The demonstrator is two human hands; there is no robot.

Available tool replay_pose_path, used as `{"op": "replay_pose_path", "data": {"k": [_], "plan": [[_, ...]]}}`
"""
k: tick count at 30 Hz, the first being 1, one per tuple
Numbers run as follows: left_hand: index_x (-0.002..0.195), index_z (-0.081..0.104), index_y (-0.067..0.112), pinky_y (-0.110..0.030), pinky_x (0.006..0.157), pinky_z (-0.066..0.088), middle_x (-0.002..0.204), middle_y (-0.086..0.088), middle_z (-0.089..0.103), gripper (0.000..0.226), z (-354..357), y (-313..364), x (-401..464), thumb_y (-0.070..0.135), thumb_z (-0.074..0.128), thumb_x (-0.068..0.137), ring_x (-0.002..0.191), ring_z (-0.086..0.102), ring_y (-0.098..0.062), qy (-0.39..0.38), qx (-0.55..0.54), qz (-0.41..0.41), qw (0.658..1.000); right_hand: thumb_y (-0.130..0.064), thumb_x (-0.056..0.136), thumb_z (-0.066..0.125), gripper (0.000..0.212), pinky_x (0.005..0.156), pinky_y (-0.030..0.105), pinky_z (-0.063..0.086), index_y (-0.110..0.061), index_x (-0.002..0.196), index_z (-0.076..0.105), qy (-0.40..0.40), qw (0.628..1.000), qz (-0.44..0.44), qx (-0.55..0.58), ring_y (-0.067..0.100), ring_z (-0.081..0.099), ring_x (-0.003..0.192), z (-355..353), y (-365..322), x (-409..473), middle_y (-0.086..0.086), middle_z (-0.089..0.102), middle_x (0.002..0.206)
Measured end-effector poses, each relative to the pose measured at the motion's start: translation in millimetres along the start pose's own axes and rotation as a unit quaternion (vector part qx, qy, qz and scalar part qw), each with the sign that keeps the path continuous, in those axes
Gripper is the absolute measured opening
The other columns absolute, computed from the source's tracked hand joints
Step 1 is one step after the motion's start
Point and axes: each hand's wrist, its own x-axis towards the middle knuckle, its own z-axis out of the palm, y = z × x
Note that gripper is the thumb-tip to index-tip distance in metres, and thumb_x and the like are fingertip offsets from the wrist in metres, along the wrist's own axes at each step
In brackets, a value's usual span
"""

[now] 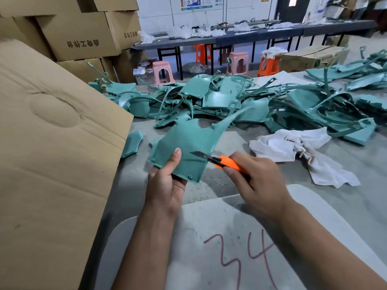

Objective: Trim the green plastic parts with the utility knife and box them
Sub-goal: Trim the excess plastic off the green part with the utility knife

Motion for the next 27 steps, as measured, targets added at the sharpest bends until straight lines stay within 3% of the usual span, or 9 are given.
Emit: {"op": "replay_pose_path", "data": {"k": [4,6,8,11,14,17,20,23,27], "plan": [[0.136,0.061,0.009,-0.033,0.078,0.062,0.130,-0.012,0.069,0.057,-5,8,3,0.011,0.069,0.080,0.110,0.071,-0.023,-0.009,-0.010,-0.045,0.999,-0.042,0.105,0.050,0.027,0.046,0.033,0.034,-0.028,0.083,0.045,0.119,0.978,0.137,-0.102,0.006,0.046,0.048,-12,22,2,-0.014,0.050,0.055],[0.136,0.061,0.009,-0.032,0.078,0.062,0.129,-0.012,0.070,0.057,-6,11,4,0.013,0.069,0.080,0.108,0.072,-0.022,-0.012,-0.004,-0.044,0.999,-0.038,0.105,0.052,0.031,0.052,0.038,0.031,-0.021,0.080,0.045,0.158,0.940,0.270,-0.139,0.027,0.048,0.054,-21,38,1,-0.007,0.045,0.055],[0.134,0.062,0.010,-0.033,0.080,0.062,0.127,-0.011,0.071,0.053,-4,9,3,0.012,0.069,0.081,0.110,0.071,-0.022,-0.010,-0.016,-0.031,0.999,-0.033,0.105,0.051,0.034,0.060,0.039,0.026,-0.016,0.077,0.045,0.183,0.926,0.306,-0.126,0.031,0.046,0.062,-24,42,0,-0.003,0.044,0.058],[0.132,0.063,0.010,-0.032,0.073,0.063,0.128,-0.012,0.070,0.053,5,-2,-1,0.011,0.070,0.080,0.114,0.069,-0.026,0.021,-0.031,-0.017,0.999,-0.036,0.106,0.054,0.034,0.053,0.026,0.037,-0.014,0.081,0.056,0.192,0.924,0.304,0.134,0.012,0.048,0.055,-14,17,2,0.000,0.050,0.064],[0.132,0.063,0.007,-0.029,0.066,0.062,0.126,-0.015,0.071,0.057,14,-16,-5,0.010,0.072,0.076,0.108,0.071,-0.026,0.043,-0.045,-0.014,0.998,-0.040,0.091,0.077,0.017,0.048,0.023,0.040,-0.026,0.096,0.068,0.067,0.855,0.323,0.400,0.010,0.046,0.054,5,-10,2,-0.002,0.051,0.069],[0.129,0.064,0.005,-0.034,0.074,0.063,0.123,-0.016,0.072,0.056,18,-25,-7,0.008,0.074,0.074,0.102,0.074,-0.027,0.023,-0.026,-0.023,0.999,-0.028,0.081,0.084,0.022,0.050,0.028,0.042,-0.019,0.096,0.070,0.011,0.897,0.261,0.357,0.015,0.050,0.052,16,-10,0,-0.002,0.057,0.066],[0.129,0.064,0.008,-0.042,0.078,0.063,0.121,-0.015,0.073,0.052,11,-22,-5,0.012,0.075,0.078,0.107,0.072,-0.033,-0.007,0.061,-0.068,0.996,-0.020,0.084,0.085,0.014,0.046,0.027,0.043,-0.022,0.090,0.073,0.069,0.878,0.304,0.363,0.017,0.051,0.048,9,4,0,0.003,0.058,0.061],[0.114,0.072,0.014,-0.046,0.083,0.061,0.114,-0.012,0.076,0.025,-5,-6,5,0.017,0.069,0.089,0.108,0.072,-0.035,-0.031,0.209,-0.040,0.977,-0.022,0.084,0.082,0.013,0.046,0.028,0.040,-0.018,0.088,0.070,0.112,0.894,0.309,0.304,0.019,0.045,0.046,-3,23,-1,0.005,0.055,0.058],[0.102,0.079,0.031,-0.032,0.077,0.061,0.101,-0.002,0.080,0.024,-13,3,7,0.012,0.073,0.089,0.094,0.076,-0.019,-0.117,0.329,0.038,0.936,-0.023,0.086,0.078,0.010,0.049,0.027,0.038,-0.018,0.088,0.070,0.076,0.925,0.238,0.285,0.018,0.042,0.049,-12,24,1,0.009,0.050,0.059]]}}
